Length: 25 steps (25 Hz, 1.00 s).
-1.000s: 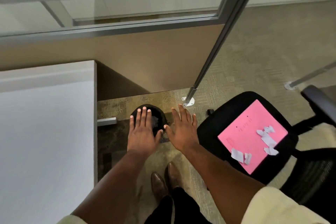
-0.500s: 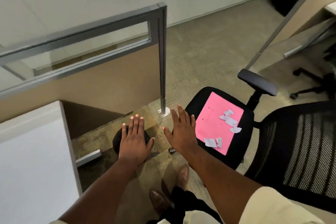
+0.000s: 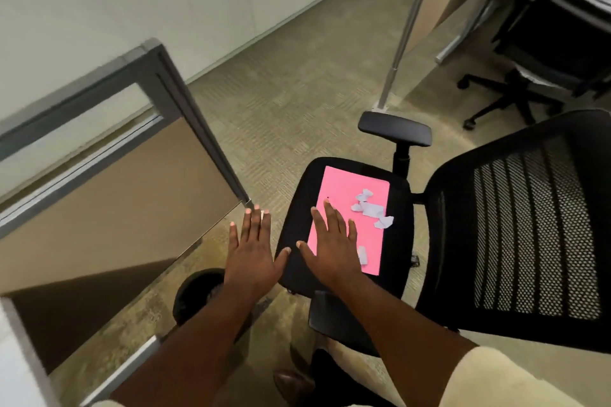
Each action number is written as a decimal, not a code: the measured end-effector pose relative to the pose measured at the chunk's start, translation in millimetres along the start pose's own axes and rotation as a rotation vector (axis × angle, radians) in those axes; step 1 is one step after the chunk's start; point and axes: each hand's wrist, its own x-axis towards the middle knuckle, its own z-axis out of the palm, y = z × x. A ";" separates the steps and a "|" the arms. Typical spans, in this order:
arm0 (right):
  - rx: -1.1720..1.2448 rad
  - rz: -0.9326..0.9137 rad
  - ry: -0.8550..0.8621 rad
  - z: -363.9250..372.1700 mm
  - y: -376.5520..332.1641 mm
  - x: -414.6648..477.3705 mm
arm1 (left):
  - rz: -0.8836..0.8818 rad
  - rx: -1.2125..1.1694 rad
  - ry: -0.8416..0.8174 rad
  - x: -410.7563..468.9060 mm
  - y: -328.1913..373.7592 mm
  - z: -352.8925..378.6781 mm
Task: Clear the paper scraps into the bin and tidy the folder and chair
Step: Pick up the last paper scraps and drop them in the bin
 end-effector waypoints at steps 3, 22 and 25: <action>-0.005 0.069 -0.014 0.5 23.9 10.5 | 0.066 0.010 -0.025 25.9 21.0 9.1; 0.055 0.378 -0.080 60.2 159.4 31.5 | 0.314 0.008 -0.218 122.5 112.4 113.7; 0.066 0.436 -0.082 90.2 176.0 29.4 | 0.357 0.041 -0.234 147.5 120.6 144.4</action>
